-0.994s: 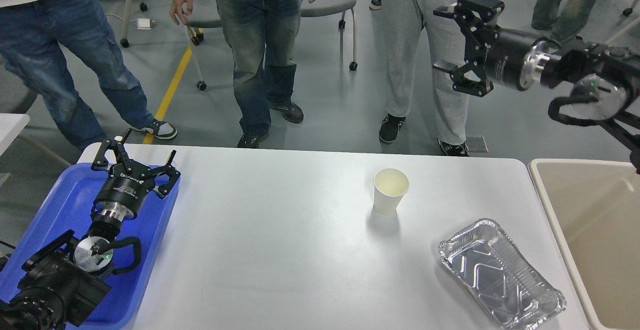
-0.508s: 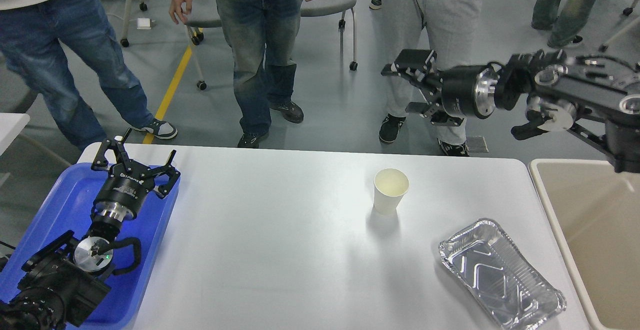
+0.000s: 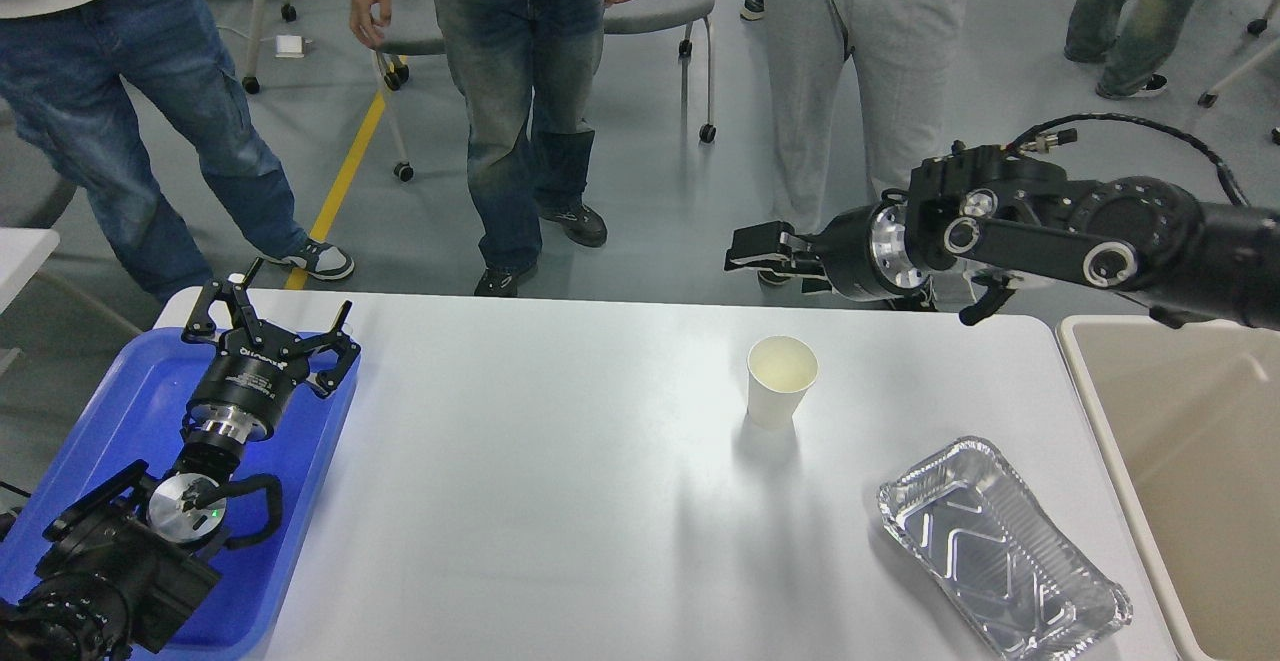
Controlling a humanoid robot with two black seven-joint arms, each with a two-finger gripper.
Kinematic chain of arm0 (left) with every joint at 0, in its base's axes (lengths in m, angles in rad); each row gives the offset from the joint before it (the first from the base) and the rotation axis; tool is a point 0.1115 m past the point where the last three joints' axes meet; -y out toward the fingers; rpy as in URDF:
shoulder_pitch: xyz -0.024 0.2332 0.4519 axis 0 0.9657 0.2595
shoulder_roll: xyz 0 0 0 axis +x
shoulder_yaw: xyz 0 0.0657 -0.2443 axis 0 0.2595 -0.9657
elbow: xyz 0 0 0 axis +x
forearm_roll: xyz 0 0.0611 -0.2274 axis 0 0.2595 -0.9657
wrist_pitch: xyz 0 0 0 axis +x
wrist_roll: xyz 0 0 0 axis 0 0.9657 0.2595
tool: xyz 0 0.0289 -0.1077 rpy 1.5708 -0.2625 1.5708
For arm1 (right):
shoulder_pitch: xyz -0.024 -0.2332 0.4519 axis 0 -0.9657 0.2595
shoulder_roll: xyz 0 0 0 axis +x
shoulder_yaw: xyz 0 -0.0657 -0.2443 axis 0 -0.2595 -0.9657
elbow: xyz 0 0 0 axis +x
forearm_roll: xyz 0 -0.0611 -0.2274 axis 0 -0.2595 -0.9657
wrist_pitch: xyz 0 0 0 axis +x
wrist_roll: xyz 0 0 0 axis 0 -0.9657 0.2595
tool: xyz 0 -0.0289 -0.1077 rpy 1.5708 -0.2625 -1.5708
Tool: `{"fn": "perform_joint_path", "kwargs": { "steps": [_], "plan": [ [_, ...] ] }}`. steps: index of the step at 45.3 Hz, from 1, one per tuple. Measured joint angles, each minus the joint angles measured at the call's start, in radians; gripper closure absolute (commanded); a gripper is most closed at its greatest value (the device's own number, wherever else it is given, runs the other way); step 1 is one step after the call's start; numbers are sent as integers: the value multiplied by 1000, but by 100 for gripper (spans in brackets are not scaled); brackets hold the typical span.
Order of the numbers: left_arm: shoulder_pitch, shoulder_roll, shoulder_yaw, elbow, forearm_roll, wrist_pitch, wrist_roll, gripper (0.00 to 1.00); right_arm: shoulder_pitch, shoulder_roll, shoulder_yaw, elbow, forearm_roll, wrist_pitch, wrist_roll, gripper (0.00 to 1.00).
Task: Tidy desktop
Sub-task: 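Lower the right gripper beside the white paper cup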
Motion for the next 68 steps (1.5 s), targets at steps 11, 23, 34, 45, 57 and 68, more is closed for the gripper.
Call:
{"fn": "perform_joint_path", "kwargs": {
  "steps": [11,23,34,45,57,68],
  "plan": [
    [0,0,0,0,0,0,0,0,-14,90,-101,-80,-76,-2,-1,0],
    [1,0,0,0,0,0,0,0,-54,149,-155,-161,-170,-4,0,0],
    [1,0,0,0,0,0,0,0,-92,195,-193,-227,-213,-5,0,0],
    [1,0,0,0,0,0,0,0,-124,223,-203,-273,-224,-5,0,0],
    [1,0,0,0,0,0,0,0,-144,235,-207,-294,-229,-5,1,0],
    [1,0,0,0,0,0,0,0,-150,237,-208,-301,-230,-6,1,0]
  ]
}}
